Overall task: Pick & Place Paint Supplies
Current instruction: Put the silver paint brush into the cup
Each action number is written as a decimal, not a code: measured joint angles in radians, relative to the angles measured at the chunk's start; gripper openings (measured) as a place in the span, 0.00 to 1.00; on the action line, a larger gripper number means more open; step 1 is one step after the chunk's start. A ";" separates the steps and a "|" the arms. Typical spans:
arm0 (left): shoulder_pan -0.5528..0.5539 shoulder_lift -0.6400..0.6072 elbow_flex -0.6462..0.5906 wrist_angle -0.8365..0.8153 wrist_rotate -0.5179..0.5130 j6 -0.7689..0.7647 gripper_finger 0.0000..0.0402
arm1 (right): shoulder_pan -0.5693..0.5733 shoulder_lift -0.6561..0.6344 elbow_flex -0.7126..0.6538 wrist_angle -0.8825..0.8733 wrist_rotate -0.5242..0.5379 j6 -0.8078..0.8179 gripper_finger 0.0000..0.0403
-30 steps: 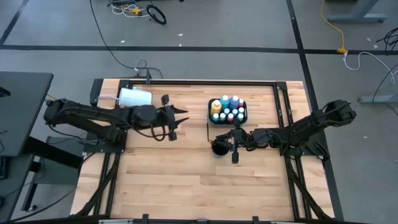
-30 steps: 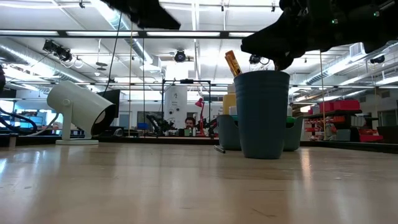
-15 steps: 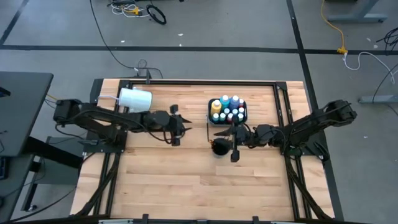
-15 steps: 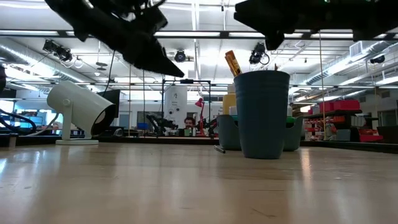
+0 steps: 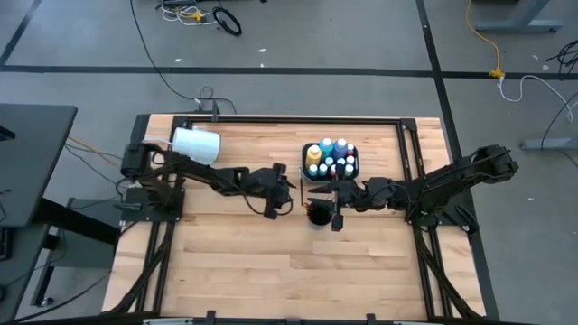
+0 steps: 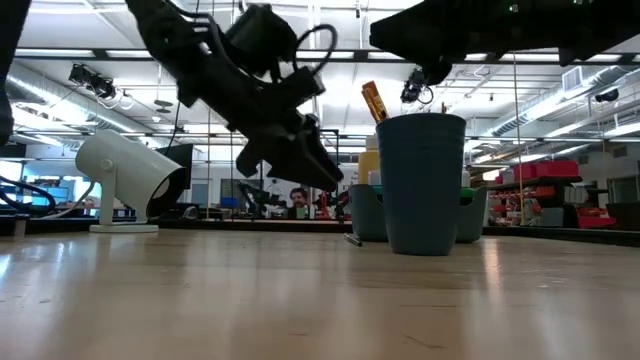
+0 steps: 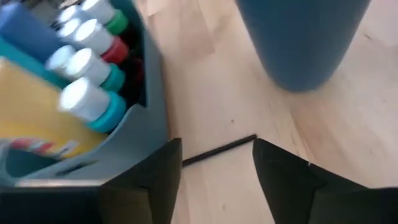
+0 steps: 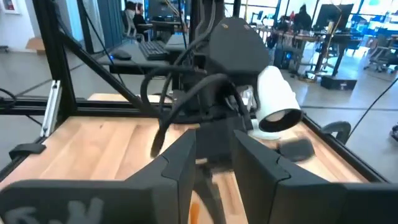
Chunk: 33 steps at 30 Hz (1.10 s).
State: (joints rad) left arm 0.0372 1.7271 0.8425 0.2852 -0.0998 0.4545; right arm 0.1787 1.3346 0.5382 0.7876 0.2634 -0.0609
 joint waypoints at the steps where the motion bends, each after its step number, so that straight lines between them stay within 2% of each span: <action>1: 0.006 0.015 0.014 -0.002 0.024 0.008 0.52 | -0.001 0.000 0.000 -0.004 0.000 0.000 0.27; 6: 0.040 0.105 0.074 -0.013 0.178 -0.006 0.55 | -0.002 0.000 0.000 -0.029 0.008 0.001 0.27; 15: 0.097 0.211 0.175 -0.066 0.315 0.024 0.55 | -0.002 0.001 -0.002 -0.041 0.006 0.006 0.27; 25: 0.111 0.311 0.228 -0.059 0.358 0.021 0.55 | -0.002 0.001 0.003 -0.065 0.007 0.010 0.27; 33: 0.111 0.322 0.229 -0.106 0.359 0.011 0.55 | -0.002 0.000 0.003 -0.075 0.008 0.010 0.27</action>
State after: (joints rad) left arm 0.1486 2.0487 1.0716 0.1796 0.2588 0.4655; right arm 0.1772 1.3350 0.5407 0.7126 0.2710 -0.0509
